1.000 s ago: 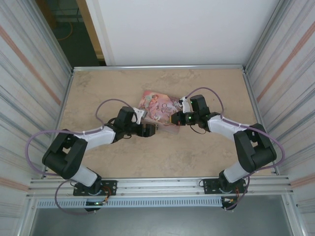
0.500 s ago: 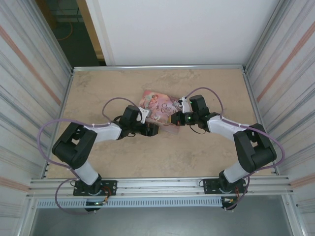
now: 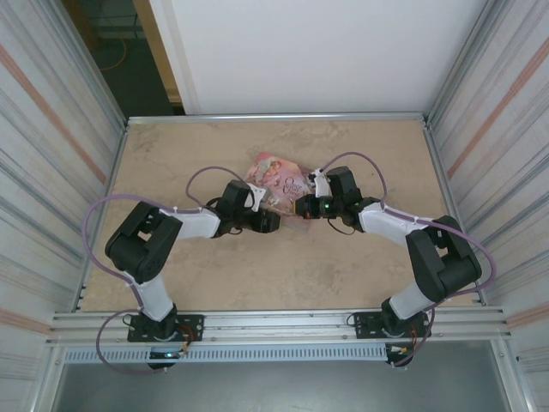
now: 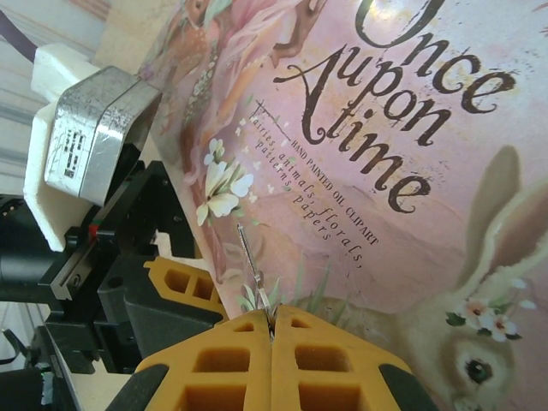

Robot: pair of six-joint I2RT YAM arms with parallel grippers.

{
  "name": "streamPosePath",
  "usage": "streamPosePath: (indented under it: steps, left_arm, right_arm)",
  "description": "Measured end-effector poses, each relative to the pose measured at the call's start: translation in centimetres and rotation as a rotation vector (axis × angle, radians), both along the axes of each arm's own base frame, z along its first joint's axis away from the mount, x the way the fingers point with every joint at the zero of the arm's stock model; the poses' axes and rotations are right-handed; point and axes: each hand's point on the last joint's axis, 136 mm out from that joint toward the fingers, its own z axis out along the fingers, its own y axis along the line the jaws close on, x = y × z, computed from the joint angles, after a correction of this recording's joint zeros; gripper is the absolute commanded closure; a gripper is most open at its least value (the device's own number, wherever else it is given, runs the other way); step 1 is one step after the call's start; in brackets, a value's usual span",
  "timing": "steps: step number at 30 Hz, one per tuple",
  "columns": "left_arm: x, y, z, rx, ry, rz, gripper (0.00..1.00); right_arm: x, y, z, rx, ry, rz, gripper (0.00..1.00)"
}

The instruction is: Unlock the padlock with the key

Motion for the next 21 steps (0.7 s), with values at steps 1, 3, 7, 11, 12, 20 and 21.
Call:
streamPosePath:
  steps: [1,3,7,11,12,20,21]
  left_arm:
    - [0.12,0.08,-0.04,0.006,-0.006,0.004,0.39]
    - [0.31,0.22,-0.12,0.018,-0.017,0.012,0.39]
    - [0.69,0.44,-0.22,0.039,-0.041,0.029,0.39]
    - [0.89,0.54,-0.34,0.058,-0.059,0.044,0.39]
    - [0.88,0.48,-0.35,0.063,-0.064,0.044,0.39]
    - [1.02,0.50,-0.63,0.120,-0.111,0.058,0.45]
    - [1.04,0.50,-0.66,0.127,-0.117,0.060,0.46]
  right_arm:
    - [0.04,0.01,0.00,0.000,-0.001,-0.001,1.00]
    - [0.07,0.09,-0.03,0.002,0.000,-0.005,1.00]
    - [0.18,0.14,0.03,0.005,0.000,-0.011,1.00]
    - [0.22,0.17,0.02,0.004,-0.002,-0.014,1.00]
    - [0.23,0.19,0.03,0.004,-0.003,-0.014,1.00]
    - [0.25,0.29,0.01,0.003,-0.006,-0.014,1.00]
    - [0.24,0.29,0.00,0.003,-0.006,-0.014,1.00]
